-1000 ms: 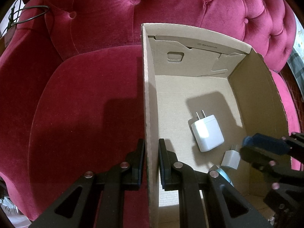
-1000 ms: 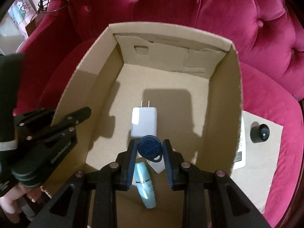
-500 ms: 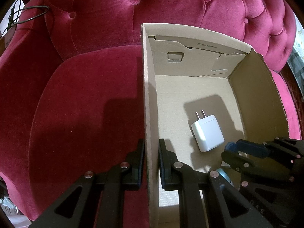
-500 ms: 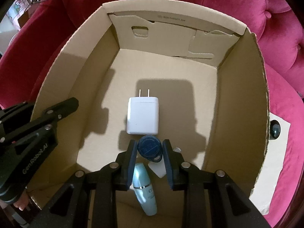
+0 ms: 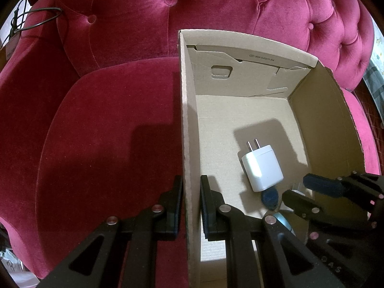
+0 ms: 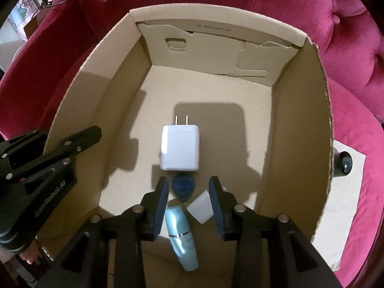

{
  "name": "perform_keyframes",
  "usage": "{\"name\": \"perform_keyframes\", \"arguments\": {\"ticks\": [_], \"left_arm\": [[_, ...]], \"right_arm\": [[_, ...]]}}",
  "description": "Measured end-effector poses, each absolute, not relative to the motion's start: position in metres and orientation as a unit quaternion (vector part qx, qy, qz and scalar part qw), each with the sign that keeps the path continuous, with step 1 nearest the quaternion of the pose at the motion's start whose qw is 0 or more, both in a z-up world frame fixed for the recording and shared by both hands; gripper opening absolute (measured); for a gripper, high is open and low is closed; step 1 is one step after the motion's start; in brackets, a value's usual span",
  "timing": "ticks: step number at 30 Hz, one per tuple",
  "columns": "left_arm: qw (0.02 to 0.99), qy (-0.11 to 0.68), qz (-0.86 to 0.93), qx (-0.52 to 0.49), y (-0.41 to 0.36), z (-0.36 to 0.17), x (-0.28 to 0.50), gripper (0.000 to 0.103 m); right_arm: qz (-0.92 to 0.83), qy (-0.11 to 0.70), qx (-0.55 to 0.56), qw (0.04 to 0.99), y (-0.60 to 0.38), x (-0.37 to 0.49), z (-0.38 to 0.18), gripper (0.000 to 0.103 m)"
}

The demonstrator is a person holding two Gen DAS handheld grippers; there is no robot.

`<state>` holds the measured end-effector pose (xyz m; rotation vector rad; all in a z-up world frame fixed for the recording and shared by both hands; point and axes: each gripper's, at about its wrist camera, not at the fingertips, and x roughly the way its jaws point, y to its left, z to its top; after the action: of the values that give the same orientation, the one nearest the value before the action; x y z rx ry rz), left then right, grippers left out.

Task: Organize rigid objects
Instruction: 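Withdraw the open right gripper from the box toward the keys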

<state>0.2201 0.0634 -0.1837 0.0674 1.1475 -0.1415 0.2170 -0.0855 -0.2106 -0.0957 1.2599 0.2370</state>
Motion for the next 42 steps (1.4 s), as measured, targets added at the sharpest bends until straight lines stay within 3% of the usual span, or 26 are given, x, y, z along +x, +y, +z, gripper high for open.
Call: {"name": "perform_keyframes", "arguments": {"ticks": [9, 15, 22, 37, 42], "left_arm": [[0.837, 0.542, -0.067, 0.032, 0.063, -0.184, 0.220, 0.015], [0.837, 0.542, -0.066, 0.033, 0.064, -0.183, 0.220, 0.015], [0.837, 0.542, -0.065, 0.034, 0.065, -0.184, 0.221, 0.015], [0.837, 0.542, -0.064, 0.035, 0.062, -0.182, 0.220, 0.015], [0.837, 0.542, -0.064, 0.035, 0.062, -0.182, 0.221, 0.014]], "right_arm": [[0.111, 0.568, -0.043, 0.815, -0.093, 0.209, -0.184, 0.037], [0.106, 0.553, -0.042, 0.825, -0.102, 0.206, -0.165, 0.042], [0.094, 0.542, -0.034, 0.834, -0.118, 0.203, -0.147, 0.054], [0.065, 0.520, -0.020, 0.851, -0.167, 0.193, -0.121, 0.095], [0.056, 0.515, -0.012, 0.855, -0.186, 0.188, -0.120, 0.102]]}}
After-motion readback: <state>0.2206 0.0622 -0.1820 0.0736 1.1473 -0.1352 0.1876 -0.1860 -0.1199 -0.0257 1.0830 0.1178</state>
